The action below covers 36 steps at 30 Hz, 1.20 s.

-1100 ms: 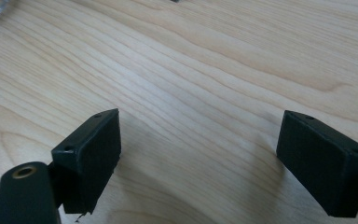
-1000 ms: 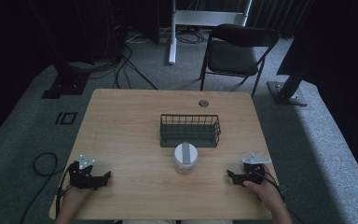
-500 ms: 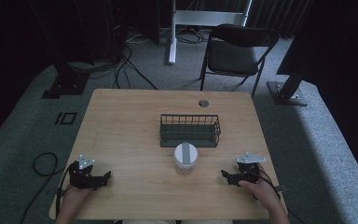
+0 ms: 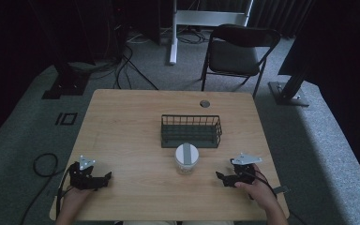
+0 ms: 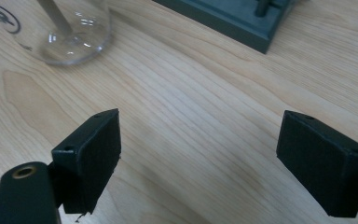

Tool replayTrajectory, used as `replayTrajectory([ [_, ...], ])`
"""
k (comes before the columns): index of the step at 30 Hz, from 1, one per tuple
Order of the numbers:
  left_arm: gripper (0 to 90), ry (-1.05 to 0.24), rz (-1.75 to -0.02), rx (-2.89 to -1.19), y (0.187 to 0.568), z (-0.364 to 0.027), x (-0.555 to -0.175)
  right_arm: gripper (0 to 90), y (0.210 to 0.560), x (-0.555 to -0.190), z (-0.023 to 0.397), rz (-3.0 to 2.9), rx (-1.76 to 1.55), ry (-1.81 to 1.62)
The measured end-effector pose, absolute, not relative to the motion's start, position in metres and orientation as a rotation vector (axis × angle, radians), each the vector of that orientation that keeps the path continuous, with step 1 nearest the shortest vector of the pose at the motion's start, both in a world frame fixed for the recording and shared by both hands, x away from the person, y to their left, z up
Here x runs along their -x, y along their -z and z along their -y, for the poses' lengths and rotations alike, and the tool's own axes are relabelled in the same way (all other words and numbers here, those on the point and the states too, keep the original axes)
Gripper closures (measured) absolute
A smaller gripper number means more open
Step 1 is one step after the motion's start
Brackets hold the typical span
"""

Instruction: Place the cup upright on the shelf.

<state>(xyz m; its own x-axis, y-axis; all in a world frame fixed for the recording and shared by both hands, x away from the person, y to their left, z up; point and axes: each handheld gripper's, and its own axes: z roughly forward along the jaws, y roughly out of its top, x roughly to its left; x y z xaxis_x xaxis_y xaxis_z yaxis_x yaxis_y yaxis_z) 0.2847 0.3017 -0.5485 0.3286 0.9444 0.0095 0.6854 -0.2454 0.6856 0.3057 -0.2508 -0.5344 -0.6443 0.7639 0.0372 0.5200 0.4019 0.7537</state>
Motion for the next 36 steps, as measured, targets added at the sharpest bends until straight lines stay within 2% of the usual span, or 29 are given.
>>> replayTrajectory([
  [36,0.2,-0.577,-1.427,-2.016,0.548,-0.302,-0.285,12.6,0.534,-0.307,0.194,-2.446,-0.941,-1.230],
])
